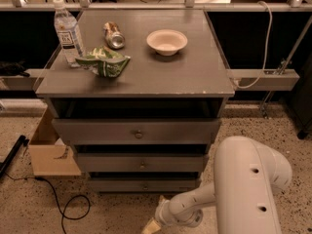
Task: Open bottom drawer
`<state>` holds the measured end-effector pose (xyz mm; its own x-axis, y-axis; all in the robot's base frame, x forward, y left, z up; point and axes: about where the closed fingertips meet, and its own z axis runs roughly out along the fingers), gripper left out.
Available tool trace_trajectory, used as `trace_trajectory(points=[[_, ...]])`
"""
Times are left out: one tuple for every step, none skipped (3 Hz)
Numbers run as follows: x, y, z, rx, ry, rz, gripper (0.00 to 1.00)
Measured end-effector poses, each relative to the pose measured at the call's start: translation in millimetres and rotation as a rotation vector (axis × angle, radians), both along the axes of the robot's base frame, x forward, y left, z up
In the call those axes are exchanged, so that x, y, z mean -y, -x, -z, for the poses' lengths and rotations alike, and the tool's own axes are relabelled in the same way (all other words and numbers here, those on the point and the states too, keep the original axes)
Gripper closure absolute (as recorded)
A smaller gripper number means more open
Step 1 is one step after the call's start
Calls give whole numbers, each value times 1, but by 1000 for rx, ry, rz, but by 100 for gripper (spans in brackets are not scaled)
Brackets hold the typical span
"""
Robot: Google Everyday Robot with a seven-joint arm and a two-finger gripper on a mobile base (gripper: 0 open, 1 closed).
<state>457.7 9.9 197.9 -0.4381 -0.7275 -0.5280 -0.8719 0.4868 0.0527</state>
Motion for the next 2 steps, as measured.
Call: trace_trajectory(points=[[0,-7,-10,40,7,15,0],[10,-26,-41,123,35,39,0]])
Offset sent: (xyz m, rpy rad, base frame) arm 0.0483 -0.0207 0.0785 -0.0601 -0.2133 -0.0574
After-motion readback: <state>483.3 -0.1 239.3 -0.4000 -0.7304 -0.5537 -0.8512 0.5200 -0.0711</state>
